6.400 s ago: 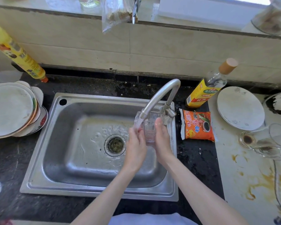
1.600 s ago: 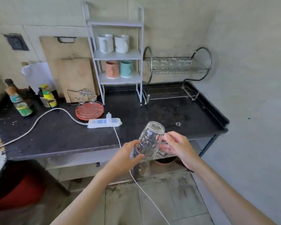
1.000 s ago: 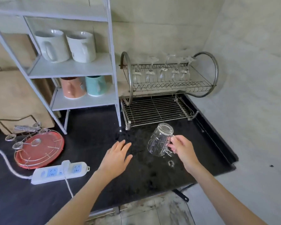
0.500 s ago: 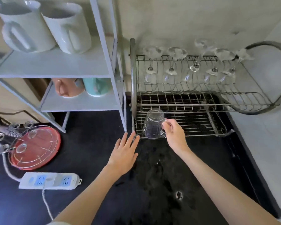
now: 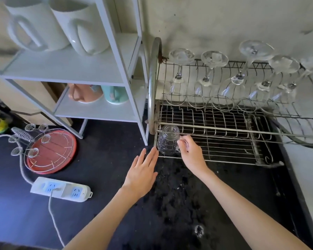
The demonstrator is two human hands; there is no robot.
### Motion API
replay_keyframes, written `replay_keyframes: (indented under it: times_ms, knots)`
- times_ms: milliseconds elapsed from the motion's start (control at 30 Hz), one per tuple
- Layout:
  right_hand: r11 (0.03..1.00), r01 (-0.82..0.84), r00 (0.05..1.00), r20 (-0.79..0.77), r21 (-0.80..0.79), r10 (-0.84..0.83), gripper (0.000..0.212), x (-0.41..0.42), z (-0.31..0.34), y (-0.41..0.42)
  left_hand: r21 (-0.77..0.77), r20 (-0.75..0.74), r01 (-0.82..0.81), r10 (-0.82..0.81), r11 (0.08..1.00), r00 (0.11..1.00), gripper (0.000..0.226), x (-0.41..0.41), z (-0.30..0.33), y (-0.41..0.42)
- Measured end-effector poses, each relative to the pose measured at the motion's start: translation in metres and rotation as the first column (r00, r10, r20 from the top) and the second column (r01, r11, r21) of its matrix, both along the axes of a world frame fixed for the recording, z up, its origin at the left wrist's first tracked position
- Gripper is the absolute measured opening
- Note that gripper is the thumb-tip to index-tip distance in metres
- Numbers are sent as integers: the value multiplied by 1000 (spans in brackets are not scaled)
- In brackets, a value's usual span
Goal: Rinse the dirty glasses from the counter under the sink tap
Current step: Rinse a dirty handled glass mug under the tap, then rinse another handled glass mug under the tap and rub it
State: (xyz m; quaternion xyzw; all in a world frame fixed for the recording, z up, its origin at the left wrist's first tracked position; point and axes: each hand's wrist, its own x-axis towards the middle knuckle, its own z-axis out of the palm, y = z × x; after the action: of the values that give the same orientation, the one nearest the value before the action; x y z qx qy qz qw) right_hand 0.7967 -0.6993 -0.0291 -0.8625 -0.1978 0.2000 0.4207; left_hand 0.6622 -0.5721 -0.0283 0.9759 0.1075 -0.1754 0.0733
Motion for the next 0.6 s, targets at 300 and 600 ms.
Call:
replay_keyframes:
  times_ms: [300,600]
  knots:
    - [941,-141,943,248,-308,222,60,-35,20,-20,71,-10,-19,20,997,1000,62,-11,21,1]
    - [809,-404,696,430,-427,575,59,-173,46,3,68,450,-339,274,938,850,37,-191,21,8]
